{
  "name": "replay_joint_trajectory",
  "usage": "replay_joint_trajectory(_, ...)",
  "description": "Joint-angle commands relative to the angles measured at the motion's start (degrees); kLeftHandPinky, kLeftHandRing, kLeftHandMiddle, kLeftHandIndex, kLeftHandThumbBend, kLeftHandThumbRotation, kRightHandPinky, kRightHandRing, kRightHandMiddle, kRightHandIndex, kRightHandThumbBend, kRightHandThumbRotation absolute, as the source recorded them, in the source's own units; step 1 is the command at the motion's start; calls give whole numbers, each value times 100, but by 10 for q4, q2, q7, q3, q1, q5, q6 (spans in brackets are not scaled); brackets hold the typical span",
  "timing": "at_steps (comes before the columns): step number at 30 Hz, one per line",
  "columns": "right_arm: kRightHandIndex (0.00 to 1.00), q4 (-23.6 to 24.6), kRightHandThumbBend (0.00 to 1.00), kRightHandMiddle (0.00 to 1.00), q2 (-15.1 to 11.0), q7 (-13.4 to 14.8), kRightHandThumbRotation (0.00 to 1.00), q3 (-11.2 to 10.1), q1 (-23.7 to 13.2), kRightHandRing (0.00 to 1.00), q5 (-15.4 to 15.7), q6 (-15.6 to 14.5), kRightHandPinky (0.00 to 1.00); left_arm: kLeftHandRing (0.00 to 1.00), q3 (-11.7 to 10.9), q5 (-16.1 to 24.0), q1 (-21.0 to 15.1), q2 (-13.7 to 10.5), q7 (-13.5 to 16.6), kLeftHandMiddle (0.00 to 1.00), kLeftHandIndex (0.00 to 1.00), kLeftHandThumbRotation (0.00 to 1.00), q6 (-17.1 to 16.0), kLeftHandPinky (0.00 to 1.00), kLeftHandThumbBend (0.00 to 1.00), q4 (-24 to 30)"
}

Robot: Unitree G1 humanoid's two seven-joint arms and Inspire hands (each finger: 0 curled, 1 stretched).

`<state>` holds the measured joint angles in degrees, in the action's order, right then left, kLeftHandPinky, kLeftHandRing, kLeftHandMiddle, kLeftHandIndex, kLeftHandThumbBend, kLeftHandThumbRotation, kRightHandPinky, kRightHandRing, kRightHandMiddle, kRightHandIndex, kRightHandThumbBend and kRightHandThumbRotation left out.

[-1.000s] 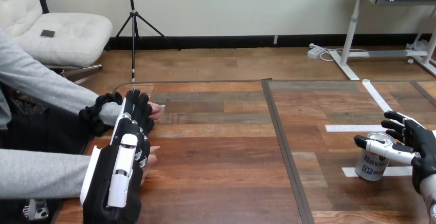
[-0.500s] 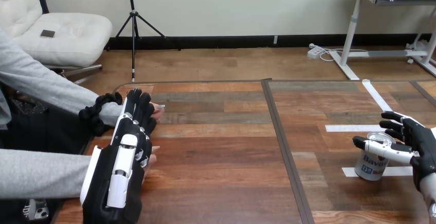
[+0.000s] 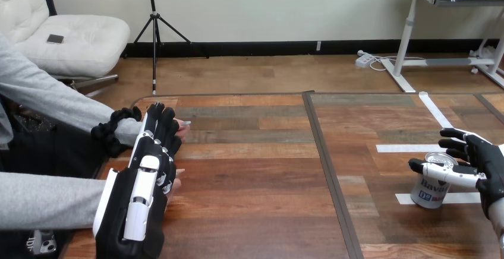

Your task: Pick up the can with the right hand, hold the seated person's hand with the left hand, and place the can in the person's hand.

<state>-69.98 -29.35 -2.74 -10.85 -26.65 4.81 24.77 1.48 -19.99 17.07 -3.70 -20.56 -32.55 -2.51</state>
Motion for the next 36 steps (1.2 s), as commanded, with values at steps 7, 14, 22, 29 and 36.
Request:
replay_joint_trajectory(7,81,14,100,81,-13,-7,0,9,-32,85,0,1,84,100,-2,-6,-11,17,-4,100,100,93,-7,100,0,7)
replay_joint_trajectory(14,82,16,100,81,-13,-9,0,10,-31,85,1,0,85,100,-2,-4,-8,18,1,100,100,93,0,100,0,13)
replay_joint_trajectory(22,82,16,100,81,-13,-12,0,10,-31,86,0,-1,85,100,-2,0,-9,19,4,100,100,92,-5,100,0,12)
replay_joint_trajectory(29,82,15,100,80,-13,-19,0,10,-32,85,-3,-5,86,100,-2,-1,-10,19,4,100,100,92,-5,100,0,11)
replay_joint_trajectory(36,79,19,100,77,-12,-21,0,10,-30,83,-5,-8,84,100,-1,0,-8,19,7,100,100,92,-2,100,0,16)
